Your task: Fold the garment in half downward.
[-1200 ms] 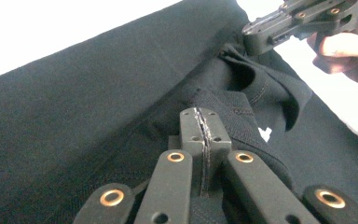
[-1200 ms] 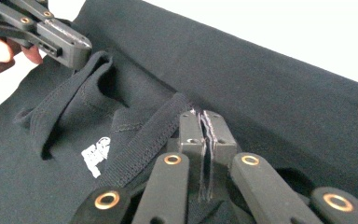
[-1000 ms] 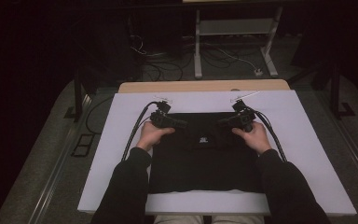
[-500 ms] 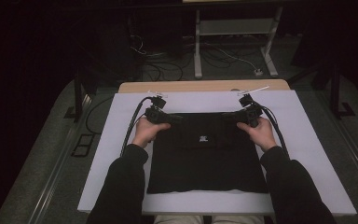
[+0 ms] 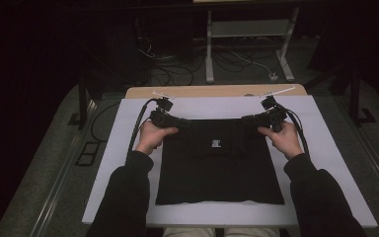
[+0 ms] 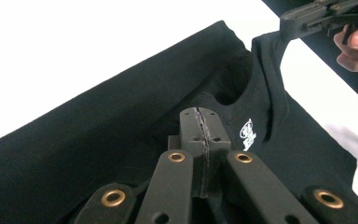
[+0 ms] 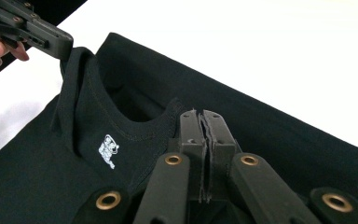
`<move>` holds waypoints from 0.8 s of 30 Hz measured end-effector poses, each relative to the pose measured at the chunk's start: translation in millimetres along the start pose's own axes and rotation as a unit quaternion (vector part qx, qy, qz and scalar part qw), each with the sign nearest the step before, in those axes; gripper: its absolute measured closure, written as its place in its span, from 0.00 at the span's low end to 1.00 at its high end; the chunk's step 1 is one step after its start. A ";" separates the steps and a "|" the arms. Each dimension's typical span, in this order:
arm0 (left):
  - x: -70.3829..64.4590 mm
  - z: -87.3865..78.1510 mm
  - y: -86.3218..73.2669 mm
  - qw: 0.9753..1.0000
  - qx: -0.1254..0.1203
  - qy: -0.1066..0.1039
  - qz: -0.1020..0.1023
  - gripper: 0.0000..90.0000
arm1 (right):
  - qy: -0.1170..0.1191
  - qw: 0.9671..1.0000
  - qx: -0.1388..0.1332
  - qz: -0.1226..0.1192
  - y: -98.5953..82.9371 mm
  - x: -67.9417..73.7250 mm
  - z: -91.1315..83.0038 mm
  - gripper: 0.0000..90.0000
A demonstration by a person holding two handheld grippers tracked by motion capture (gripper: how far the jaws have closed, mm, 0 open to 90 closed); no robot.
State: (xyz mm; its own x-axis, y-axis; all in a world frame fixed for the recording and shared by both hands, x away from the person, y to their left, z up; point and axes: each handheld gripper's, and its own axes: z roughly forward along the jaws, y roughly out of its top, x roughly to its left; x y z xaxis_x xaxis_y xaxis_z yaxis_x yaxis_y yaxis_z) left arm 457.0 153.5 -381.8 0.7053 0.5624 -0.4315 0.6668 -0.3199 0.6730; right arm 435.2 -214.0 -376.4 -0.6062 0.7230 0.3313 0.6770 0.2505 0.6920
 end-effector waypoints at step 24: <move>-30.2 -23.6 -6.3 1.000 -0.006 0.000 0.018 0.98 | 0.024 0.999 -0.012 -0.019 -14.0 25.0 -26.5 0.96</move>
State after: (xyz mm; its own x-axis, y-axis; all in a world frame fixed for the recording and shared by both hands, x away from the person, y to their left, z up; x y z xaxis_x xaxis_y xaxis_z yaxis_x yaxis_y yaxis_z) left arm 425.9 156.6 -358.9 0.7294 0.5502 -0.4065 0.6373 -0.3305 0.6961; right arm 399.6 -216.4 -360.8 -0.6509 0.6818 0.3340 0.6430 0.2611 0.7200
